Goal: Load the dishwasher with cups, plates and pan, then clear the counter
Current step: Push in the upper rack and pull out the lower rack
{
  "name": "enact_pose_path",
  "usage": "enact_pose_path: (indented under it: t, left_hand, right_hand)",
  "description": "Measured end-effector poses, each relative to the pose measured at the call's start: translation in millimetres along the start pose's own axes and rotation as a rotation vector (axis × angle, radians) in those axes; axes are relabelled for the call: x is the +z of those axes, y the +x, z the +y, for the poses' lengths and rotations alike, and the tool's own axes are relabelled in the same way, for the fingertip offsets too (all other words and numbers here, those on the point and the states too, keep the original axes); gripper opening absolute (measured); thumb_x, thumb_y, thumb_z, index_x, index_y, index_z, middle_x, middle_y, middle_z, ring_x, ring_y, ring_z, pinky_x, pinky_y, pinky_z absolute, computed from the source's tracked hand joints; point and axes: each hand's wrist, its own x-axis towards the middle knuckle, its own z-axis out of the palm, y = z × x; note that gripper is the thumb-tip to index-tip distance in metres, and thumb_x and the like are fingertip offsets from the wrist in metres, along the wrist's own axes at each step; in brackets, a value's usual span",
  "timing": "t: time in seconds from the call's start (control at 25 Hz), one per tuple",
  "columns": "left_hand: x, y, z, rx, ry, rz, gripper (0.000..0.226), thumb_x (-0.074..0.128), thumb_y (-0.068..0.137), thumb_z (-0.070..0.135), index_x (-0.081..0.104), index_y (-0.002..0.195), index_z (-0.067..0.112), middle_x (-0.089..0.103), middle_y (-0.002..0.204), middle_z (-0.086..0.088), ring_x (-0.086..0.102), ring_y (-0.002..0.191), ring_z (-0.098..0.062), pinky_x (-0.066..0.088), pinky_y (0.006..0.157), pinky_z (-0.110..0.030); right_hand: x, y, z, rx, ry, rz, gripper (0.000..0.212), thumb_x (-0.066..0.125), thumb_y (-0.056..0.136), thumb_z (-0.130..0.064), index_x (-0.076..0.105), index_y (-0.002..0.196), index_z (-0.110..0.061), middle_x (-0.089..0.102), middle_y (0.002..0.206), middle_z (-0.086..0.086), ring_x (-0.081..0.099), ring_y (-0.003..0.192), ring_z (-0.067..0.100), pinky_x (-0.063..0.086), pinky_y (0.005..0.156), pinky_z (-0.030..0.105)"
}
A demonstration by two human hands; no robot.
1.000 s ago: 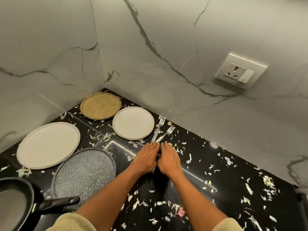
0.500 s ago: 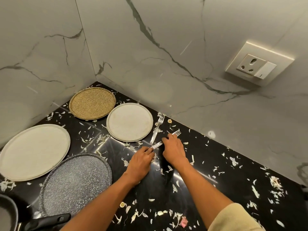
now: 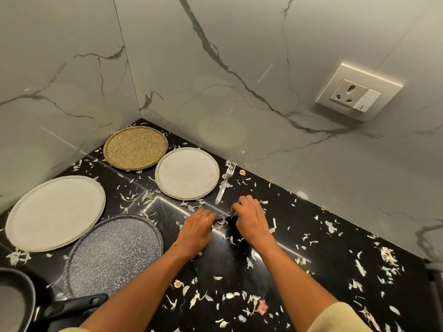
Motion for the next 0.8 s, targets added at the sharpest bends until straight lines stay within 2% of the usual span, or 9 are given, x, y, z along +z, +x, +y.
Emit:
enact_pose_path:
  t: [0.08, 0.2, 0.36, 0.48, 0.6, 0.68, 0.8]
  left_hand:
    - [-7, -4, 3, -0.002, 0.003, 0.041, 0.034, 0.072, 0.063, -0.011, 0.071, 0.089, 0.011, 0.066, 0.078, -0.002, 0.060, 0.072, -0.023, 0.048, 0.056, -0.033]
    - [-20, -14, 18, 0.050, 0.015, 0.079, 0.034, 0.074, 0.057, -0.013, 0.071, 0.082, 0.011, 0.064, 0.071, -0.001, 0.058, 0.065, -0.021, 0.042, 0.050, -0.029]
    - [-26, -36, 55, 0.113, 0.064, 0.051, 0.034, 0.071, 0.049, -0.011, 0.065, 0.073, 0.013, 0.059, 0.067, 0.001, 0.053, 0.061, -0.018, 0.028, 0.048, -0.022]
    - [-21, -56, 87, 0.124, 0.098, 0.015, 0.032, 0.073, 0.051, -0.006, 0.060, 0.072, 0.014, 0.058, 0.070, -0.001, 0.052, 0.066, -0.020, 0.033, 0.051, -0.026]
    - [-18, -91, 120, 0.132, 0.137, -0.018, 0.030, 0.078, 0.057, 0.004, 0.064, 0.081, 0.015, 0.062, 0.081, -0.004, 0.053, 0.078, -0.023, 0.044, 0.071, -0.034]
    - [-19, -120, 145, 0.121, 0.181, -0.007, 0.036, 0.075, 0.057, 0.001, 0.067, 0.089, 0.015, 0.060, 0.090, -0.005, 0.053, 0.085, -0.023, 0.046, 0.079, -0.034]
    - [-23, -159, 182, 0.072, 0.195, -0.016, 0.032, 0.070, 0.060, 0.000, 0.067, 0.089, 0.013, 0.057, 0.090, -0.008, 0.056, 0.081, -0.028, 0.047, 0.070, -0.037]
  right_hand:
    - [-4, -11, 0, -0.022, 0.038, 0.092, 0.032, 0.074, 0.064, 0.014, 0.072, 0.083, -0.012, 0.053, 0.077, 0.000, 0.044, 0.075, 0.018, 0.033, 0.063, 0.030]
    - [-12, -37, 3, -0.016, 0.048, 0.148, 0.027, 0.075, 0.071, 0.011, 0.074, 0.085, -0.012, 0.055, 0.077, 0.000, 0.045, 0.075, 0.017, 0.034, 0.064, 0.029]
    - [-22, -88, 17, 0.035, 0.031, 0.218, 0.020, 0.070, 0.079, 0.007, 0.073, 0.084, -0.012, 0.056, 0.075, 0.000, 0.044, 0.072, 0.016, 0.032, 0.066, 0.027]
    - [-29, -133, 27, 0.078, 0.020, 0.285, 0.019, 0.068, 0.079, 0.008, 0.073, 0.083, -0.011, 0.055, 0.073, 0.000, 0.045, 0.070, 0.017, 0.036, 0.064, 0.029]
    - [-38, -190, 34, 0.157, 0.019, 0.328, 0.022, 0.070, 0.075, 0.012, 0.072, 0.077, -0.010, 0.052, 0.069, 0.000, 0.043, 0.068, 0.017, 0.030, 0.063, 0.029]
    - [-44, -231, 37, 0.218, 0.017, 0.343, 0.025, 0.070, 0.069, 0.013, 0.072, 0.074, -0.012, 0.052, 0.068, 0.000, 0.044, 0.067, 0.019, 0.027, 0.065, 0.029]
    - [-55, -286, 36, 0.285, 0.013, 0.354, 0.028, 0.071, 0.060, 0.011, 0.068, 0.069, -0.015, 0.052, 0.067, 0.001, 0.046, 0.068, 0.023, 0.027, 0.066, 0.032]
